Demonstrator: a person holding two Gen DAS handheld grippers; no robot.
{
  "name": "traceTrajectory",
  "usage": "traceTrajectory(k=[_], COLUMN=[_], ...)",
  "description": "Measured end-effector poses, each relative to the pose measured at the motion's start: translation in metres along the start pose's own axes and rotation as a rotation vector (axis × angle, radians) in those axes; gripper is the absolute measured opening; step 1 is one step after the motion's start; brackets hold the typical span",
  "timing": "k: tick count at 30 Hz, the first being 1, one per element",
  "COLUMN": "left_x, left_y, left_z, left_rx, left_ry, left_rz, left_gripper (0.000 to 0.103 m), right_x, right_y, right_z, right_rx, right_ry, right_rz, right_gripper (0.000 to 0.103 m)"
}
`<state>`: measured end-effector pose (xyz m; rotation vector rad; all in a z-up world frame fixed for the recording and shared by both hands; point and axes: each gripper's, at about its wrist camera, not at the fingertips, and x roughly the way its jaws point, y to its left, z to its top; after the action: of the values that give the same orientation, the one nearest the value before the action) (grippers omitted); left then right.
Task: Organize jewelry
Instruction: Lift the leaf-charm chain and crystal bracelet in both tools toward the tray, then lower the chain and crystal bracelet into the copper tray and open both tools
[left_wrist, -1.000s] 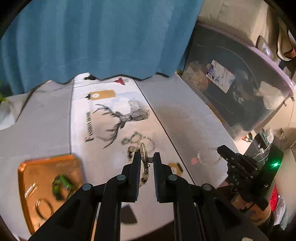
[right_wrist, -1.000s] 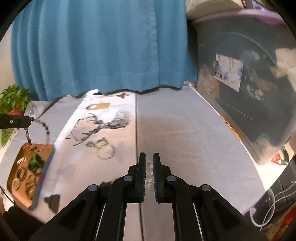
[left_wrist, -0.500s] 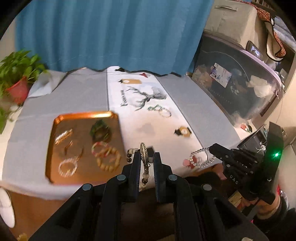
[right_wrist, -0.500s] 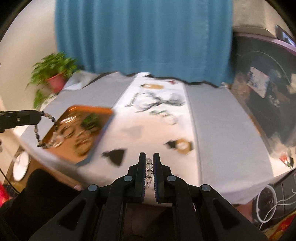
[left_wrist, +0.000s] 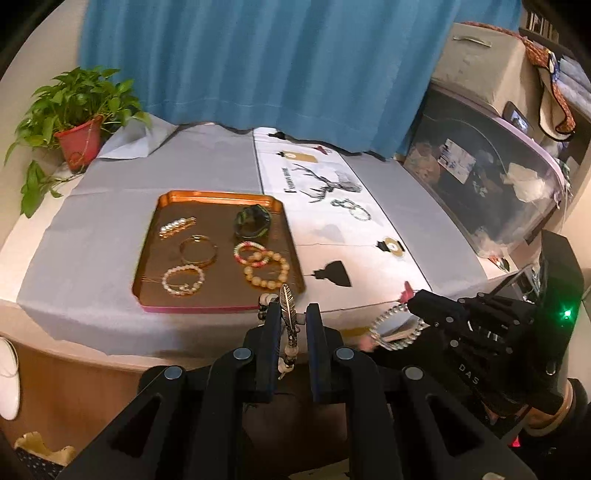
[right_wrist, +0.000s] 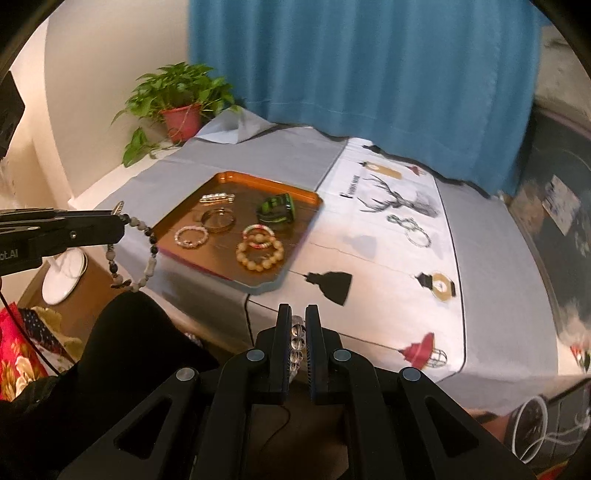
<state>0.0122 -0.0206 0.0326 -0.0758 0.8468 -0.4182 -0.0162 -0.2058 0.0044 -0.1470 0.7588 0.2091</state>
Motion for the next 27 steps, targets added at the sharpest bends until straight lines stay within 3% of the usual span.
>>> traceTrajectory(k=[13,27], left_x=[0.028,0.095], left_y=[0.054,0.094], left_z=[0.033,0.073], left_rx=[-0.030,-0.045], left_ry=[-0.023,0.004], left_rz=[0.069,0.109], left_gripper=[0.011,0.011], right_x=[0.050,0.118], right_y=[0.024,0.042], right_z=[0.052,0.116], right_rx=[-0.043,-0.059], right_ry=[0.010,-0.017], right_rz=[0.028,0.047], right_gripper=[0.008,0.008])
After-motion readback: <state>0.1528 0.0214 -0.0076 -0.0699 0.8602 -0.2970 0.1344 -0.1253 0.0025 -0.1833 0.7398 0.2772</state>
